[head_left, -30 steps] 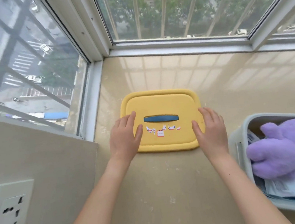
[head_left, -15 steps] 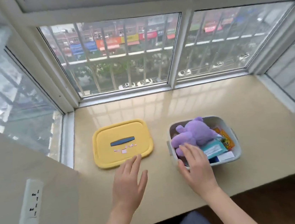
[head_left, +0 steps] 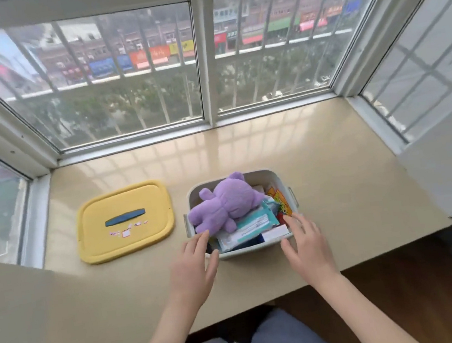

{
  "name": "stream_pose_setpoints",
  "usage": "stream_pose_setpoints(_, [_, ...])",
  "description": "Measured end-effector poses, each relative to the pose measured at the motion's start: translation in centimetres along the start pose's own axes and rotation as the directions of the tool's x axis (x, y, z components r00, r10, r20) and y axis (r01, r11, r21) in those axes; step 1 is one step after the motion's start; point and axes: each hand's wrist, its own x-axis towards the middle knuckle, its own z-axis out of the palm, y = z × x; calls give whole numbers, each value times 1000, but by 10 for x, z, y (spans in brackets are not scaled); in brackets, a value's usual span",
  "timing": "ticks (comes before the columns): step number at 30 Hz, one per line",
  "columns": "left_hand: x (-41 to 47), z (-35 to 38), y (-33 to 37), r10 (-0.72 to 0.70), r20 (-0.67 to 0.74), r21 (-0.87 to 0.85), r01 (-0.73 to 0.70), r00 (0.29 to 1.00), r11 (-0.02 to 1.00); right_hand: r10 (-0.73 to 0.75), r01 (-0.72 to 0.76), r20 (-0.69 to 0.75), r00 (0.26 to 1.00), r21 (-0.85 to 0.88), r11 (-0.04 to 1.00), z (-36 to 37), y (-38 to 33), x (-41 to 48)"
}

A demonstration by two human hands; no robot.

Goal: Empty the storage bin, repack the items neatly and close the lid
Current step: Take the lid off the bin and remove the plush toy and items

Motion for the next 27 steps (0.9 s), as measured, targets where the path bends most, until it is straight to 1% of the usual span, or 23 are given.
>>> stream_pose_setpoints(2, [13,19,24,-44,5,-15,44,999,999,-27,27,28,999,7,1000,-5,27,16])
stream_pose_setpoints(5, [32,38,50,-47,17,-8,47,999,999,-70,67,73,995,40,997,-11,50,42])
stream_pose_setpoints(10, [64,53,63,-112,36,16,111,993,994,-148,137,99,984,108,985,-6,60,82])
stream_pose_setpoints(13, [82,68,52,-161,31,52,160,986,986,-156,138,103,982,160,977,9,62,100])
stream_pose_setpoints(17, [101,94,29,-235,47,133,227,971,965,-171,145,134,976,185,972,40,69,120])
stream_pose_setpoints(23, [113,141,-15,-323,109,230,292,940,928,-202,133,291,935,239,962,90,83,134])
stream_pose_setpoints(27, [122,153,-31,-349,112,262,311,931,913,-251,144,395,883,281,949,110,89,137])
